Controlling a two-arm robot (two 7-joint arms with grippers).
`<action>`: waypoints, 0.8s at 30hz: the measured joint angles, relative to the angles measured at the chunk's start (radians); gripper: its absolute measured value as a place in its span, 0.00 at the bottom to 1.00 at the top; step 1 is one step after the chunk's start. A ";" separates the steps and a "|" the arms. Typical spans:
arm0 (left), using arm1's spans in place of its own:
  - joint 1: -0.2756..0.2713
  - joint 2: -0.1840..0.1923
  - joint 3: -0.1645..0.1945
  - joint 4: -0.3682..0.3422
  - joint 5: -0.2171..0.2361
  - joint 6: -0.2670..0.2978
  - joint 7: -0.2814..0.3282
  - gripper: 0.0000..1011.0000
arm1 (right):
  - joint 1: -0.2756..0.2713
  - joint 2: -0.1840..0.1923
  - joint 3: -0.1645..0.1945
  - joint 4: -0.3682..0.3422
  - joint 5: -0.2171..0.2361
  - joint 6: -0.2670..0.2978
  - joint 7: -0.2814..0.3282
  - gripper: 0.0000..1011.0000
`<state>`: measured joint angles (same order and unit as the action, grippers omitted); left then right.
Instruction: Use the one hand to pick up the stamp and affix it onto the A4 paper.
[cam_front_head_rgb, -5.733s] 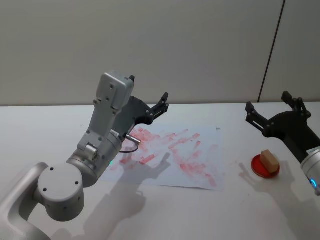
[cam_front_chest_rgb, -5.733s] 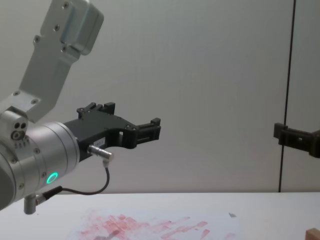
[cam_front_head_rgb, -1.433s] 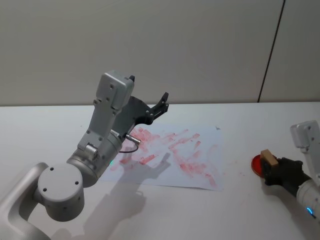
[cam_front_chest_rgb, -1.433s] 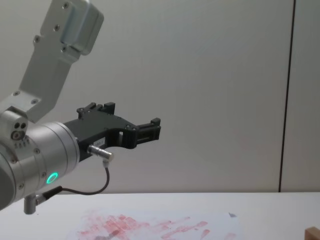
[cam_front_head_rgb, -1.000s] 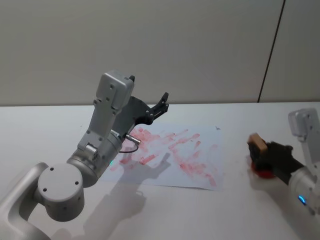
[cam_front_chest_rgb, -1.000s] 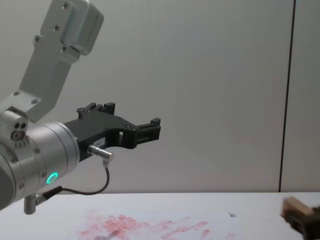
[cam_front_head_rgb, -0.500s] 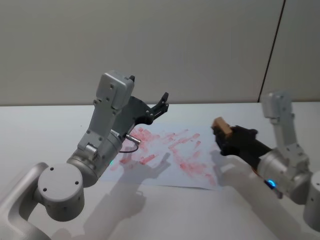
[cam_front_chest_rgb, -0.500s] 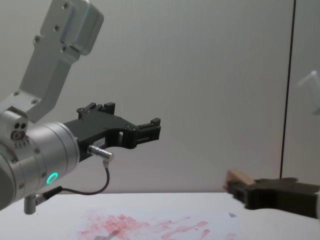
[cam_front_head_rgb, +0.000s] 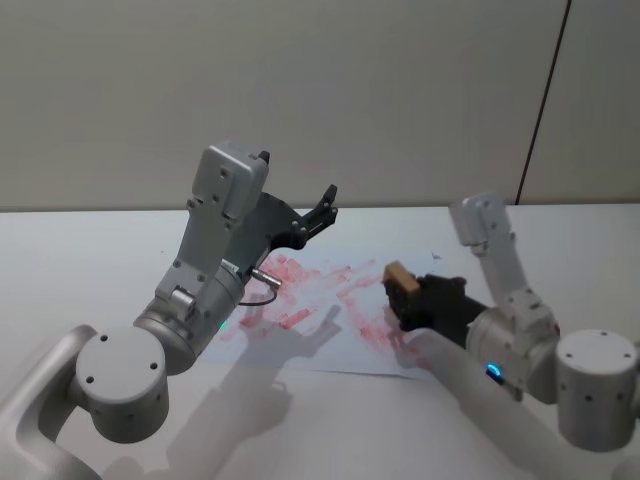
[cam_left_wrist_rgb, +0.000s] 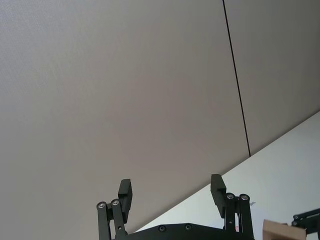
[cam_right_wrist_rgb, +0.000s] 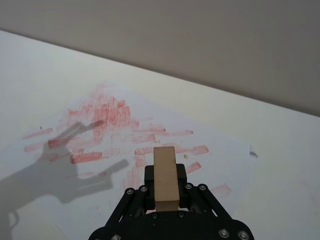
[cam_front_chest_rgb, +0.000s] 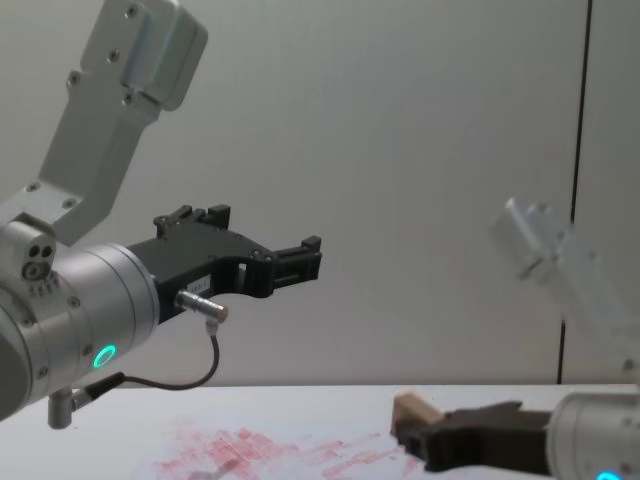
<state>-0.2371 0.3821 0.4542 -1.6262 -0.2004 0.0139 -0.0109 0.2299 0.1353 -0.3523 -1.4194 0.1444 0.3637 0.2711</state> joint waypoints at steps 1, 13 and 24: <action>0.000 0.000 0.000 0.000 0.000 0.000 0.000 0.99 | 0.007 -0.007 -0.004 0.015 -0.006 0.007 -0.001 0.22; 0.000 0.000 0.000 0.000 0.000 0.000 0.000 0.99 | 0.055 -0.053 -0.027 0.122 -0.031 0.044 -0.028 0.22; 0.000 0.000 0.000 0.000 0.000 0.000 0.000 0.99 | 0.075 -0.072 -0.032 0.173 -0.038 0.058 -0.047 0.22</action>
<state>-0.2371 0.3821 0.4542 -1.6262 -0.2004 0.0139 -0.0109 0.3051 0.0635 -0.3844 -1.2468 0.1067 0.4222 0.2240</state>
